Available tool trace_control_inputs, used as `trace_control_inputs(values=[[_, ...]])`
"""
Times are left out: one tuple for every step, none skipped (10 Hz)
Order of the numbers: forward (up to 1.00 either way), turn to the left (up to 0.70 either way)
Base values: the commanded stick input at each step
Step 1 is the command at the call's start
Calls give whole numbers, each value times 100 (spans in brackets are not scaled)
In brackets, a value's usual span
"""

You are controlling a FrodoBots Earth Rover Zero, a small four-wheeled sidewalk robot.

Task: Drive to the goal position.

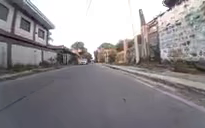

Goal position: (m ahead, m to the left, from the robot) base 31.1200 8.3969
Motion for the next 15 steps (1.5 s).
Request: trace_control_inputs(values=[[100,5],[100,5],[100,5],[100,5],[100,5],[100,5],[100,5],[100,5],[100,5],[100,5],[100,5],[100,5],[100,5],[100,5],[100,5]])
